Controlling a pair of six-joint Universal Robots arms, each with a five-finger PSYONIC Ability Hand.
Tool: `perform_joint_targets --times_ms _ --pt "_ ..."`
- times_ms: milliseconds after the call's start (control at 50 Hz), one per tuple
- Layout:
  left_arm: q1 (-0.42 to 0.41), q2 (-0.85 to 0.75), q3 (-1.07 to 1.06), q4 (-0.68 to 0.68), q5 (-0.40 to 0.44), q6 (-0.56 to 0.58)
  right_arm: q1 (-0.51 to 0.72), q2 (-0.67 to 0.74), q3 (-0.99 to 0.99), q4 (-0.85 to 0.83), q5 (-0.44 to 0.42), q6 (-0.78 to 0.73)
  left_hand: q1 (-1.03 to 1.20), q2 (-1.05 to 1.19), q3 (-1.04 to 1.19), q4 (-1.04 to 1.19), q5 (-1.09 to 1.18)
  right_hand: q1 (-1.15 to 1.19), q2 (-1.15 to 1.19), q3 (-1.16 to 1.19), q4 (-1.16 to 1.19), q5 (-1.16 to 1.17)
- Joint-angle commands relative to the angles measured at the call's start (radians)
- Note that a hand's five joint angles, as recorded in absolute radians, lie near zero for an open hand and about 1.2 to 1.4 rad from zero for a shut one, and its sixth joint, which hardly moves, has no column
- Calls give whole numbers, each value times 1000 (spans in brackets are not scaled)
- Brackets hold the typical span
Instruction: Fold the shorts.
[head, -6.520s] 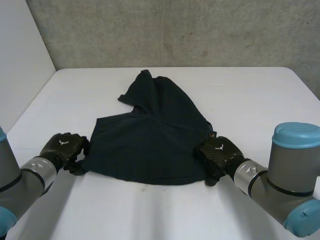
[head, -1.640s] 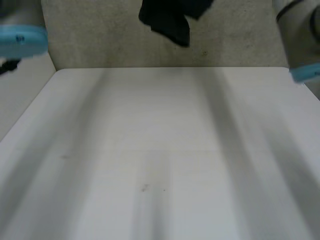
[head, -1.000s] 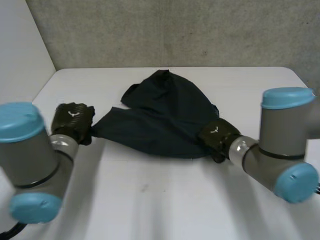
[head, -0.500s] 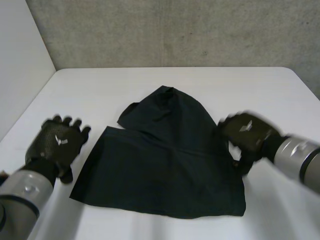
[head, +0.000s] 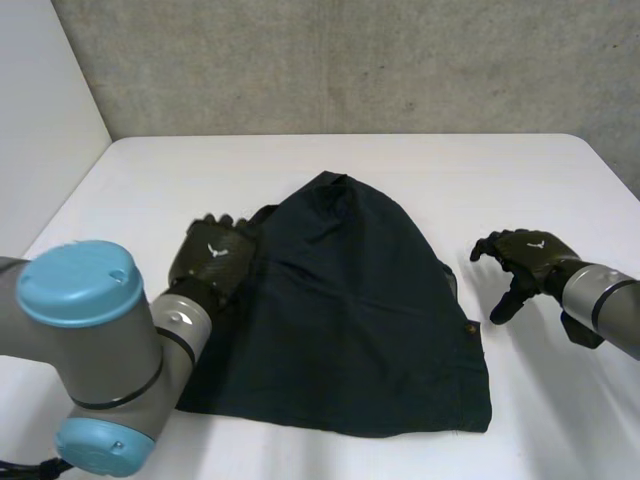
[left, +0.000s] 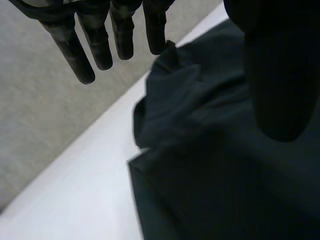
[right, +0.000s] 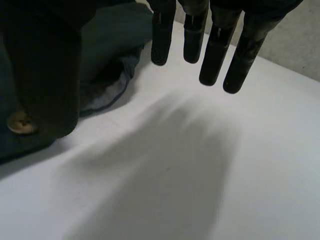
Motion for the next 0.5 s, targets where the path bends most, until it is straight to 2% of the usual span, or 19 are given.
perform_joint_targets --times_ms 20,200,500 --pt "4 -16 -26 7 2 -8 8 54 -33 -82 -4 16 65 62 70 63 61 257 245 192 195 200" --pt "15 -14 -32 8 -1 -13 83 115 -107 -107 -1 21 65 62 70 63 61 357 345 292 295 300" --pt "15 -2 -60 31 1 -13 185 215 -193 -116 11 4 56 53 61 54 52 380 368 316 318 323"
